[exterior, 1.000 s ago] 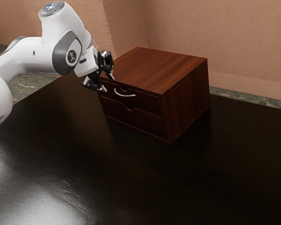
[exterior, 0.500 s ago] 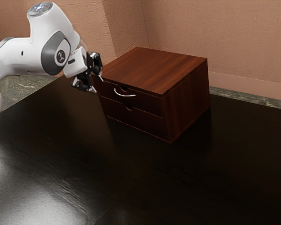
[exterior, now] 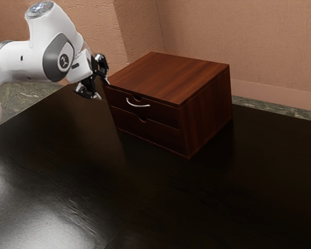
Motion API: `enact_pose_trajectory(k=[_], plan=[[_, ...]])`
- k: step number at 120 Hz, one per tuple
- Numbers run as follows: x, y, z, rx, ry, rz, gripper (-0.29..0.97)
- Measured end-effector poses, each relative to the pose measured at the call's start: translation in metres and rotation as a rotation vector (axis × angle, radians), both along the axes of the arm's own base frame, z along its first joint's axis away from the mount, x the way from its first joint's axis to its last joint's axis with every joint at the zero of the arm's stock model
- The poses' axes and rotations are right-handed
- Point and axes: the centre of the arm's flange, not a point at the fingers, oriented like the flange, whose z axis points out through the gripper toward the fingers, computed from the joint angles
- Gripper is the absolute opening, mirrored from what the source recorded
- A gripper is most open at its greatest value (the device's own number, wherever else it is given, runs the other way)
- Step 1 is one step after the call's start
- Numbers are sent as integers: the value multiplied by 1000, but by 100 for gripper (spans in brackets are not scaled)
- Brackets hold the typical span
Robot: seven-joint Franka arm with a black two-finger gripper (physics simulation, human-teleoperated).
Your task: Pull the drawer handle with one arm to open the drawer
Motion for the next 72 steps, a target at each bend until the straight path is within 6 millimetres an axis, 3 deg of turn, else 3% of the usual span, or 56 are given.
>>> enact_pose_trajectory(k=[47, 72], plan=[[12, -24, -14, -1, 3, -36, 30], [12, -32, -32, -8, 31, -45, 30]])
